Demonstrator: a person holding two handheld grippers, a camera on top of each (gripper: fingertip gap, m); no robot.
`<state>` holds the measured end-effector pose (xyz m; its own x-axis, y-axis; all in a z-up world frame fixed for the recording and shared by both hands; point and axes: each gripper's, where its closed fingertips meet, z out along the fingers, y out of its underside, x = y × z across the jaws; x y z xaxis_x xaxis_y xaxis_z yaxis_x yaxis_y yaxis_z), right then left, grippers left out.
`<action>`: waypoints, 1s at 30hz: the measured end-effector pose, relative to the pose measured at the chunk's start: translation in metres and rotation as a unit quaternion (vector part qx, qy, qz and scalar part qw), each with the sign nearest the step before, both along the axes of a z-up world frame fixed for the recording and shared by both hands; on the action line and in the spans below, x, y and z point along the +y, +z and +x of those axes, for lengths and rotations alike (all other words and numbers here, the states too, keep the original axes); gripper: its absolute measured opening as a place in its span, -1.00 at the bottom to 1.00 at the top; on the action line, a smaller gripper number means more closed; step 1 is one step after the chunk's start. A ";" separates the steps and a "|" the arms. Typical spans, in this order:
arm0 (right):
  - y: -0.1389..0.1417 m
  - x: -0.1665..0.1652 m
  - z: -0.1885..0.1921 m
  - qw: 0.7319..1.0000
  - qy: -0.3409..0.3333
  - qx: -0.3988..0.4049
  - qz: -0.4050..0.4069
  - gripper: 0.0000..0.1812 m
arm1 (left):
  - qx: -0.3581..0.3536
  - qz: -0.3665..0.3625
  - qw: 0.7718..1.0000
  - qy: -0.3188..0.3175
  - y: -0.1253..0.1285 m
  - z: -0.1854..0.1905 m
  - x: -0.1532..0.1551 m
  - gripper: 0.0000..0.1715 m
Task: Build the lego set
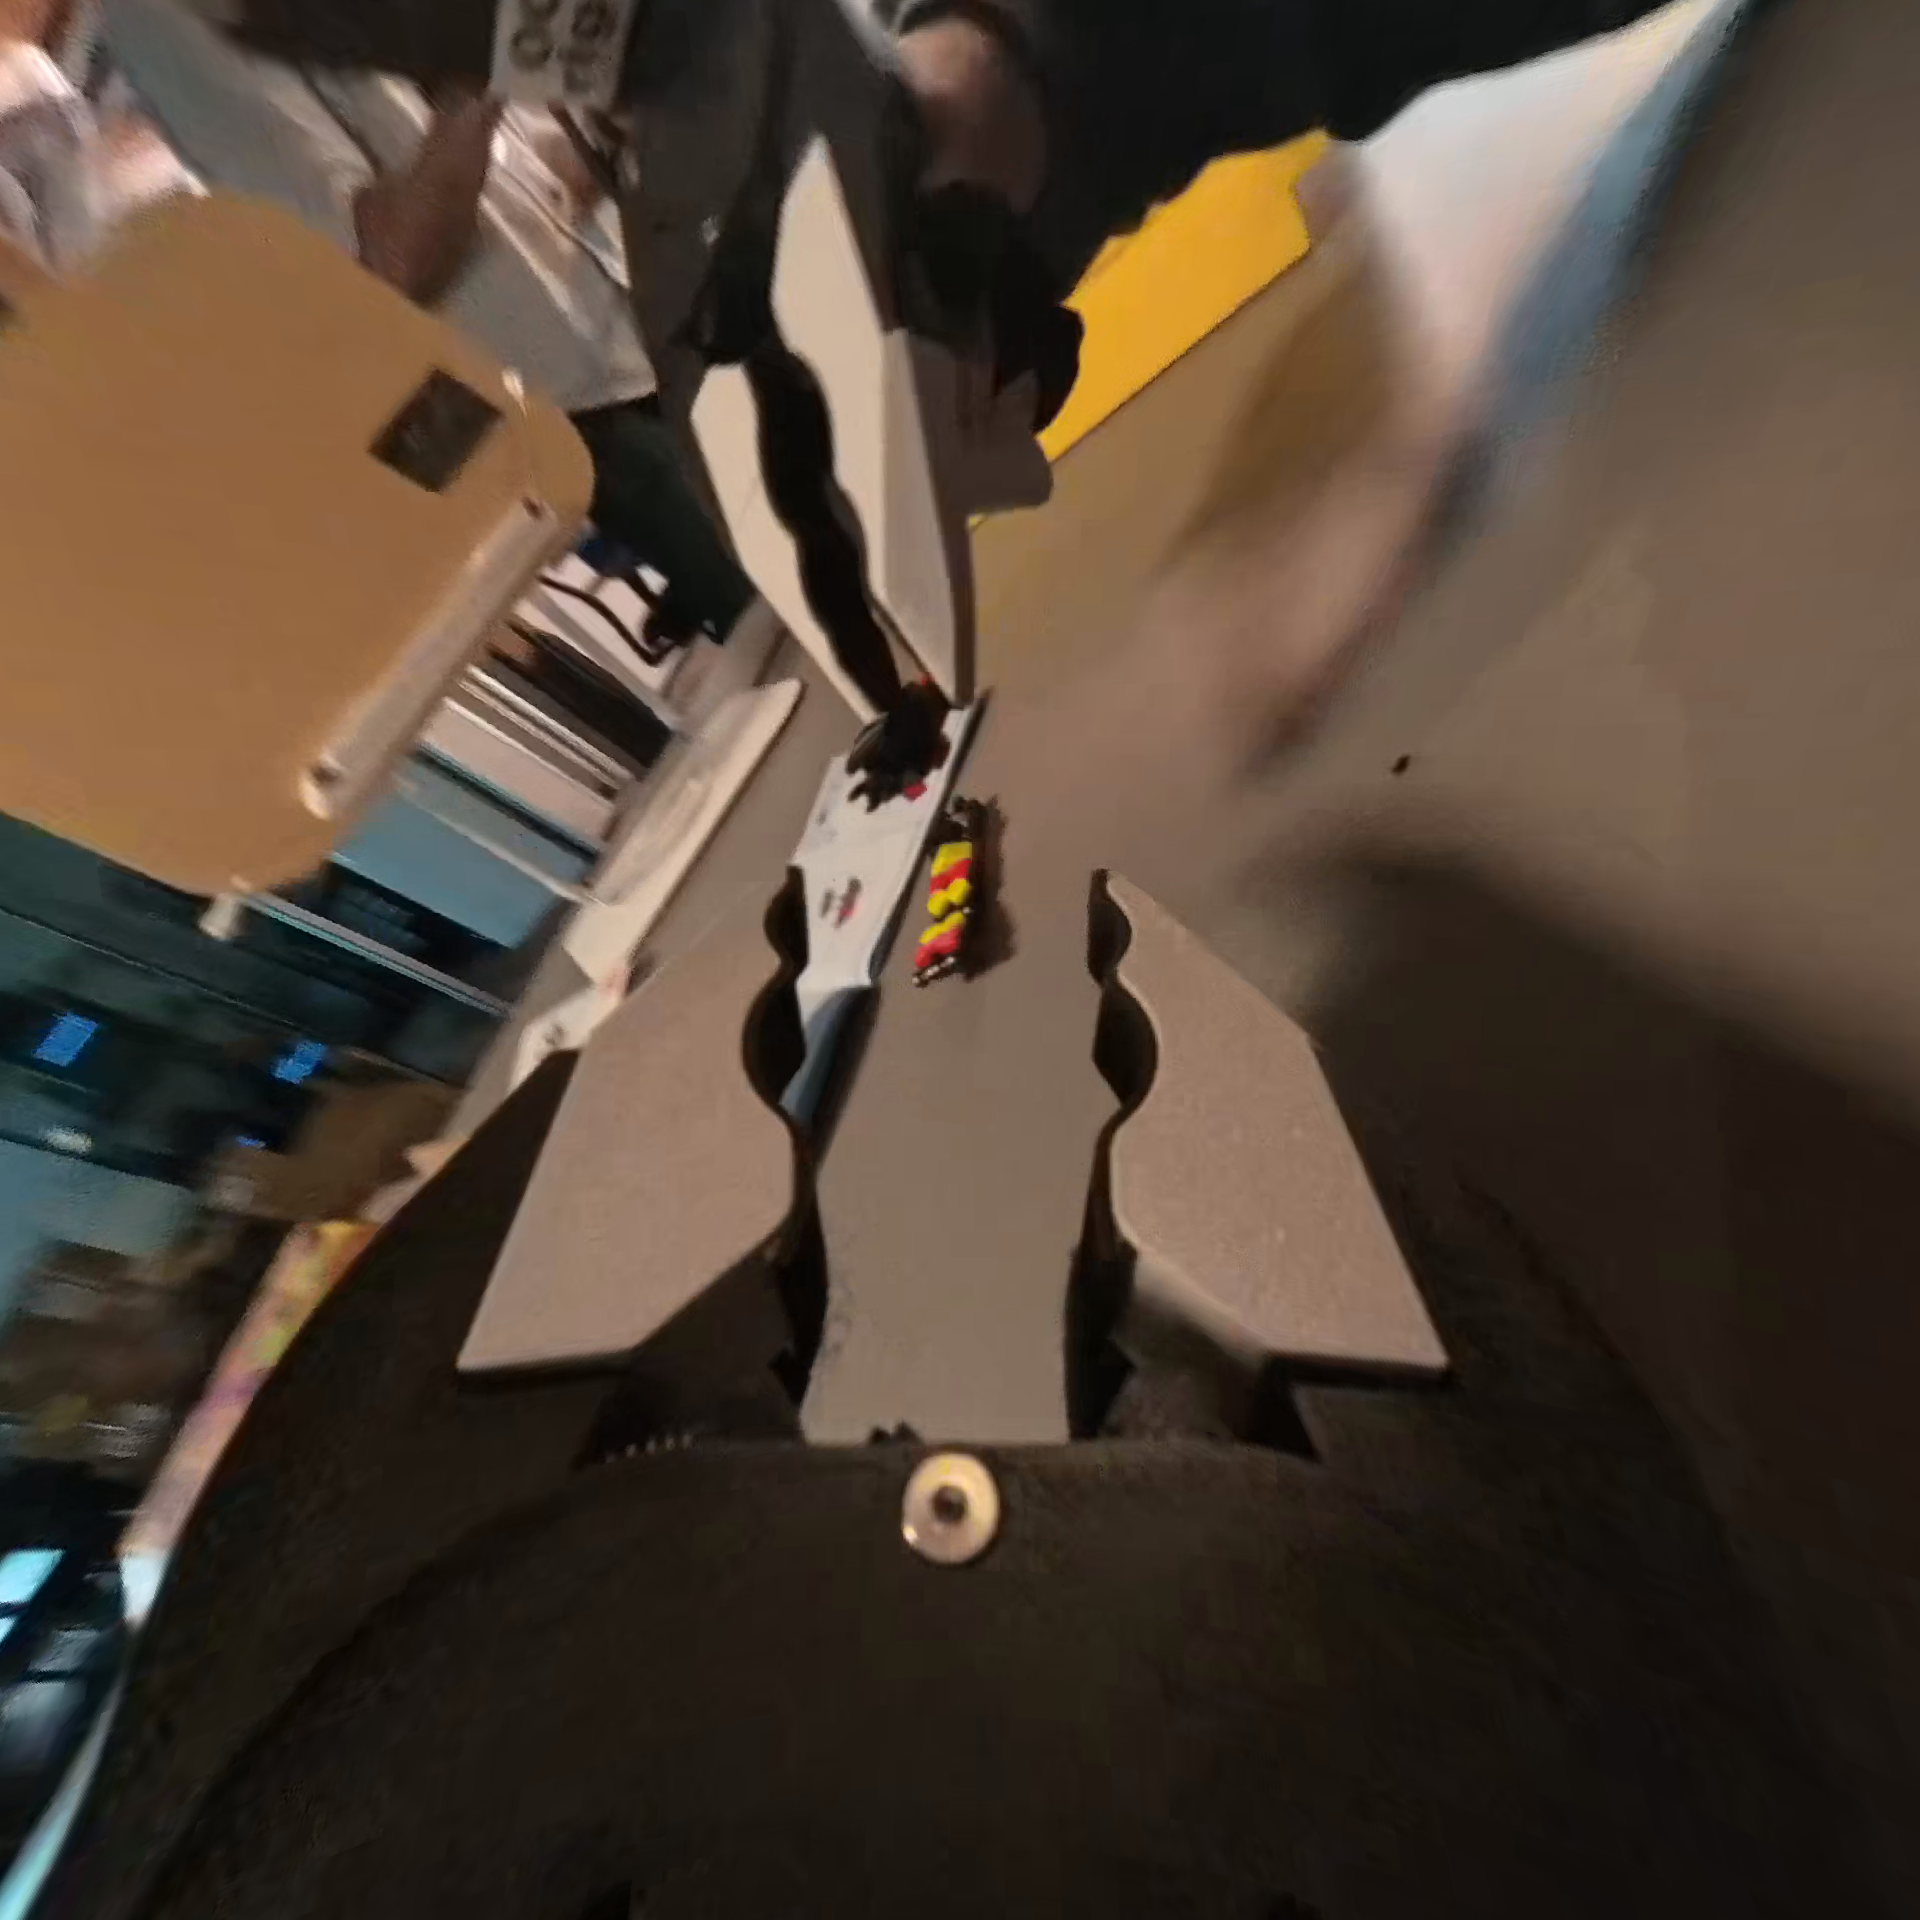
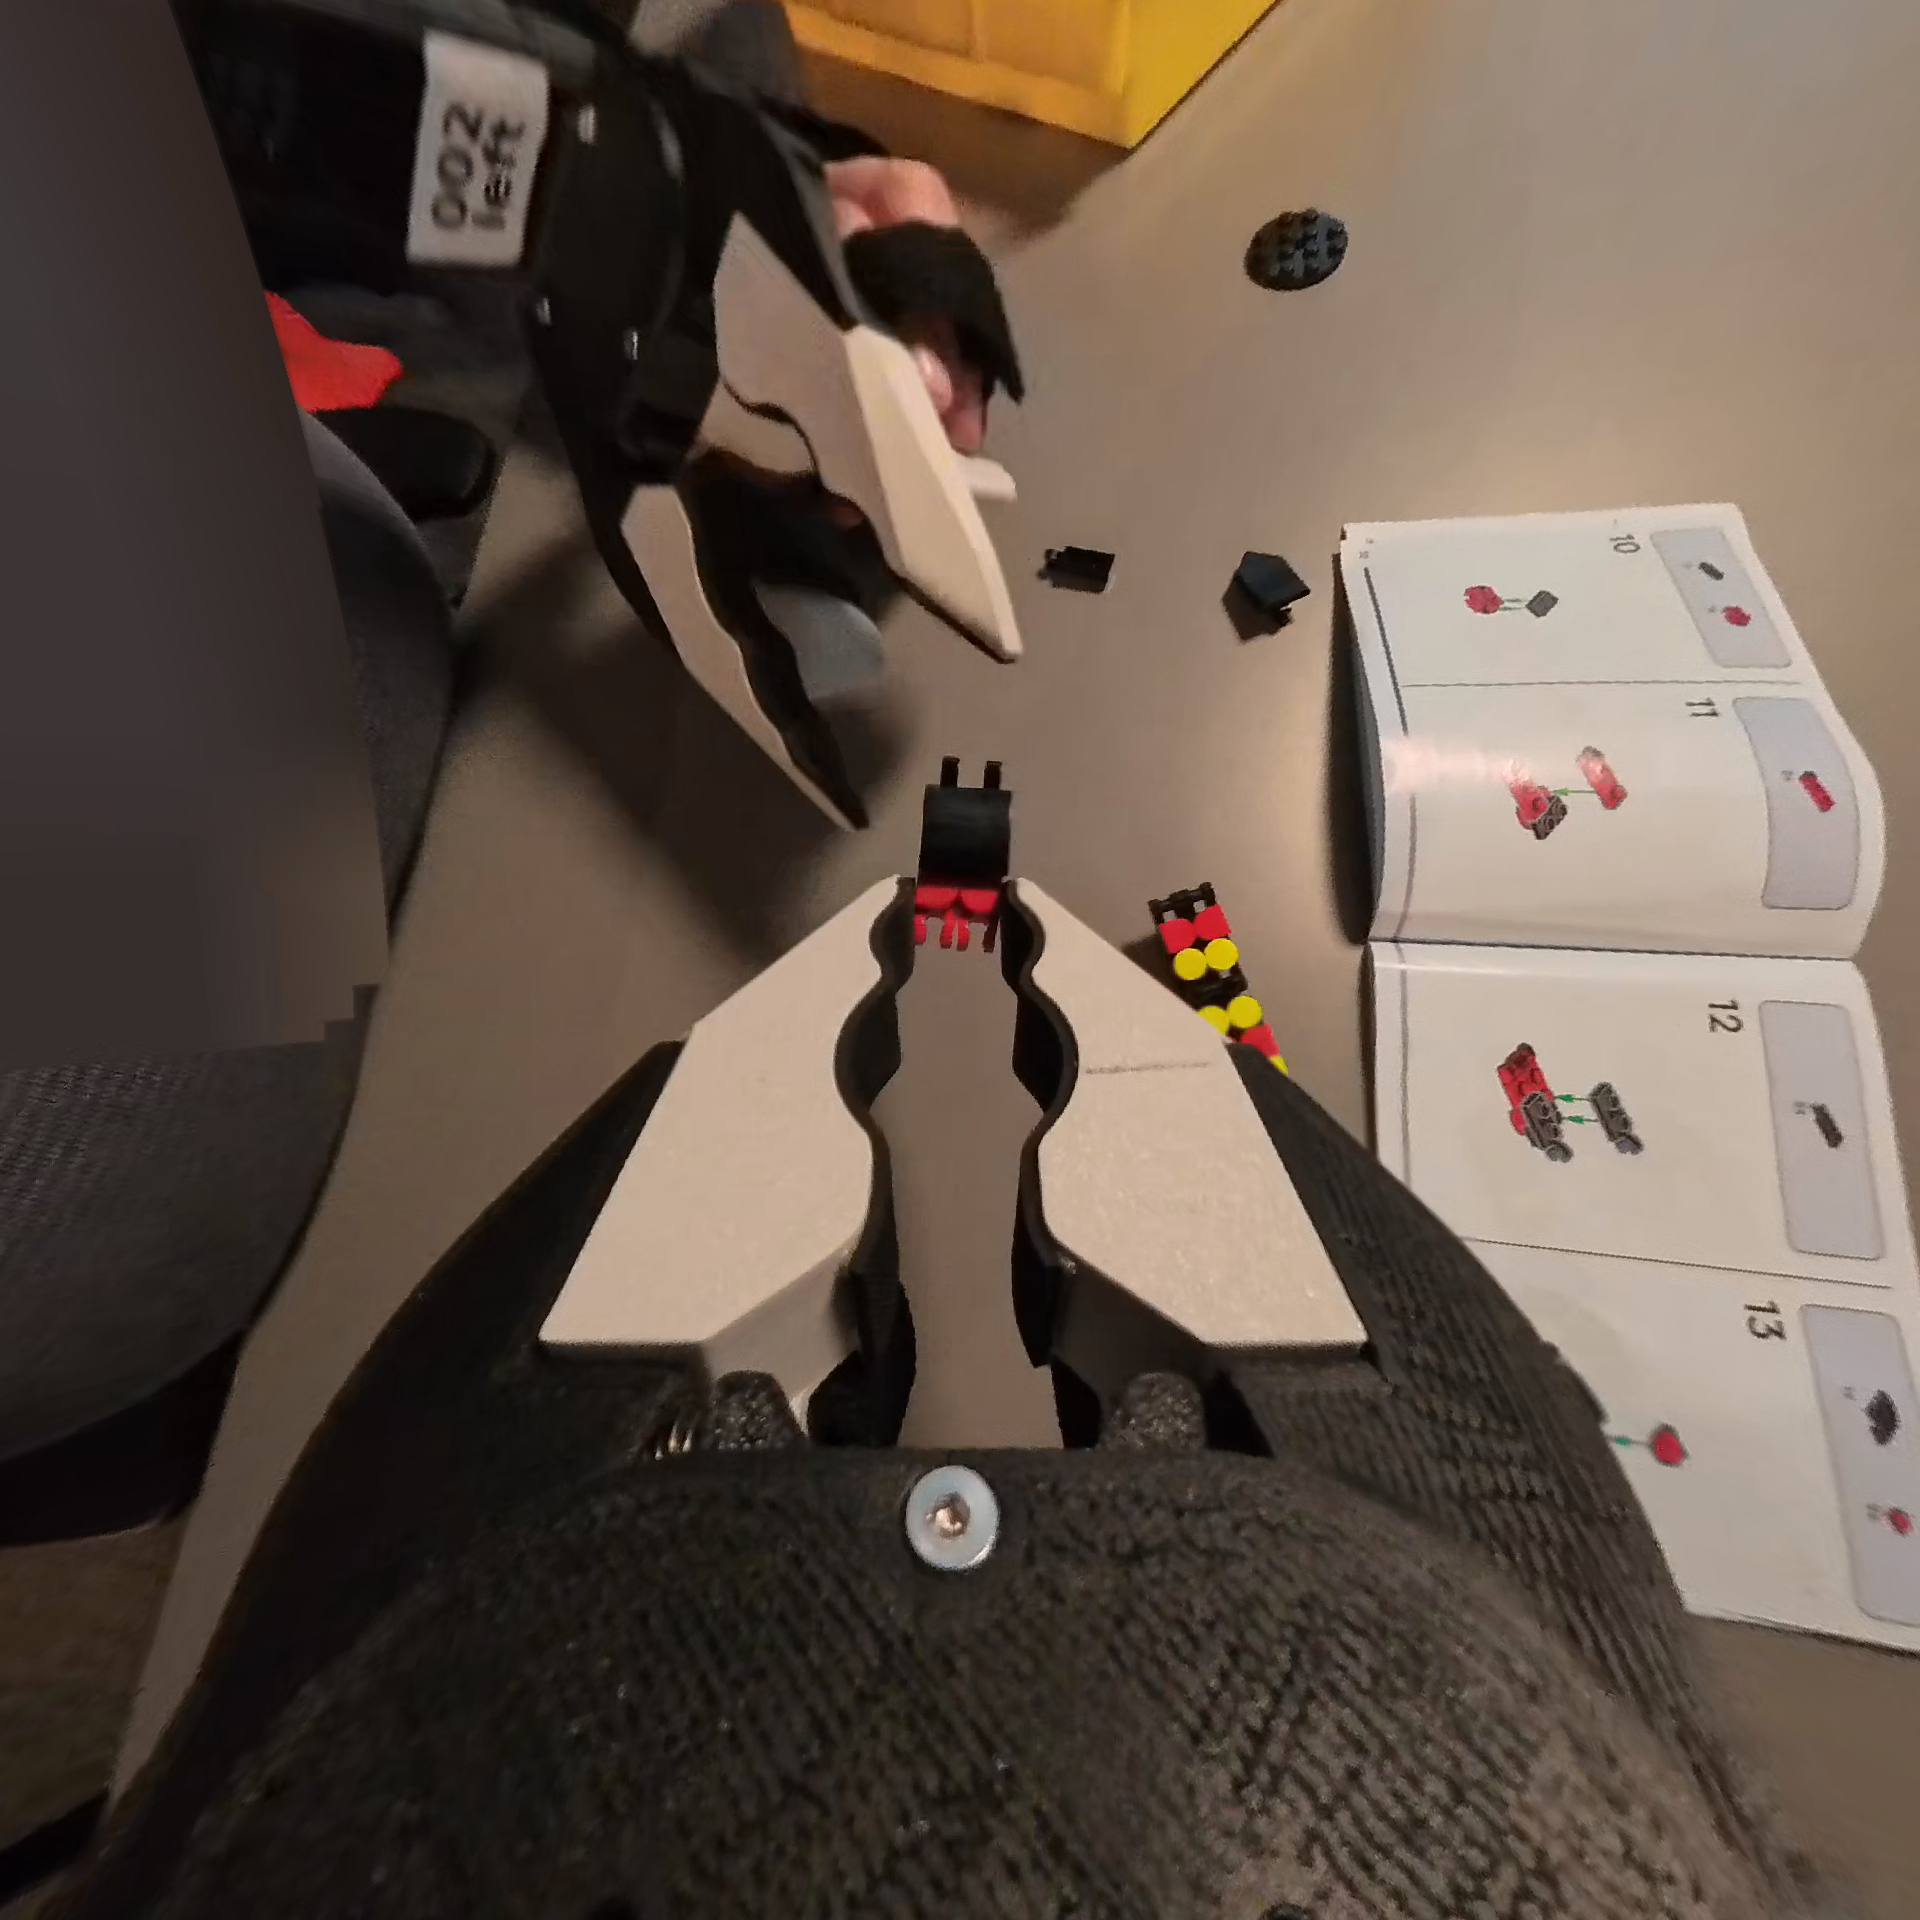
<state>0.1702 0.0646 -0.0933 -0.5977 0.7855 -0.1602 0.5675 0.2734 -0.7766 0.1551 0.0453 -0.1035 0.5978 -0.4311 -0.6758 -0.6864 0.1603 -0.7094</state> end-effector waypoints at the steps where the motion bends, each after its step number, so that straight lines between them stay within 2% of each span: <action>1: 0.001 -0.002 0.001 1.000 0.002 -0.004 -0.007 -0.84 | 0.025 0.023 0.999 0.002 0.001 0.003 0.002 -0.34; 4: 0.002 -0.007 0.005 0.999 0.011 -0.018 -0.024 -0.84 | 0.075 0.084 0.994 0.012 0.007 0.007 0.007 -0.34; 7: 0.002 -0.012 0.007 0.999 0.016 -0.026 -0.031 -0.84 | 0.092 0.103 0.990 0.005 0.008 0.011 0.010 -0.37; 18: -0.001 -0.023 0.011 0.997 0.032 -0.046 -0.055 -0.84 | 0.110 0.123 0.986 -0.036 0.008 0.029 0.008 -0.53; 22: -0.001 -0.023 0.011 0.997 0.031 -0.047 -0.058 -0.84 | 0.125 0.128 0.983 -0.036 0.006 0.030 0.007 -0.64; 30: -0.003 -0.024 0.012 0.996 0.034 -0.051 -0.060 -0.84 | 0.128 0.131 0.983 -0.035 0.006 0.029 0.006 -0.73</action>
